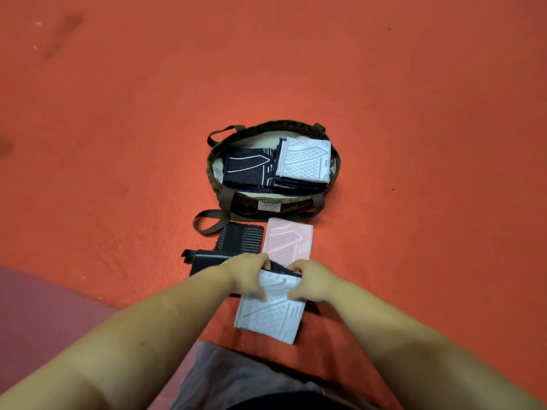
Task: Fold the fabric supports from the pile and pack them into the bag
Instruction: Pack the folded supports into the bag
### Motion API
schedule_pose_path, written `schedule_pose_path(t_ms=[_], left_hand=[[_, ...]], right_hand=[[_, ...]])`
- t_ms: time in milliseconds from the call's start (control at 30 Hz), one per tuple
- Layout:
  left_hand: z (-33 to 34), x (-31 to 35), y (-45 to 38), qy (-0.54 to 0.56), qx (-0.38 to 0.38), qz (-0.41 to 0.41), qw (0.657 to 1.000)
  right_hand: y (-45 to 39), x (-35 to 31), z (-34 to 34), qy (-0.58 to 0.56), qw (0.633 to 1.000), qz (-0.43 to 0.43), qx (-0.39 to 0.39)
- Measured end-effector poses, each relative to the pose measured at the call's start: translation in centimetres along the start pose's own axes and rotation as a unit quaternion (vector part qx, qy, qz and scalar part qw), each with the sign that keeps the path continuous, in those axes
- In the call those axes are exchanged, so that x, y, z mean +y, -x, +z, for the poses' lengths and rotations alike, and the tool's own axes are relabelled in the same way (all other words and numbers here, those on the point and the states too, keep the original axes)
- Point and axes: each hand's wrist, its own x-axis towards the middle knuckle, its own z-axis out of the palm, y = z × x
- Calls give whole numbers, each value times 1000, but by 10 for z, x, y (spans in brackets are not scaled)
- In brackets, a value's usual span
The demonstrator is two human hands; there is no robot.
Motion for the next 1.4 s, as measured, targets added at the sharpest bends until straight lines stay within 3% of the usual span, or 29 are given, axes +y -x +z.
schedule_pose_path(t_ms=[200, 400, 533, 600, 700, 800, 967, 1133, 1400], left_hand=[[-34, -4, -7, 19, -35, 1, 999], [-51, -9, -15, 26, 18, 30, 999], [-73, -15, -16, -101, 72, 63, 990], [-86, -19, -19, -98, 97, 82, 987], [-106, -25, -19, 101, 64, 61, 991], [-120, -37, -21, 397, 2, 29, 917], [-151, -57, -36, 500, 90, -28, 861], [-184, -72, -52, 431, 194, -48, 880], [-194, -84, -83, 305, 220, -61, 925]], right_hand=[[-3, -28, -30, 7, 1000, -10, 0], [-5, -42, -55, -14, 1000, -14, -10], [0, -54, -72, -48, 998, -16, -25], [-6, -62, -85, -43, 999, -13, -5], [-17, -73, -108, -61, 998, -2, 21], [-28, -87, -131, -103, 992, 15, 65], [-55, -114, -161, -114, 980, -10, 163], [-81, -138, -170, -98, 976, -42, 191], [-125, -151, -168, -53, 979, -14, 194]])
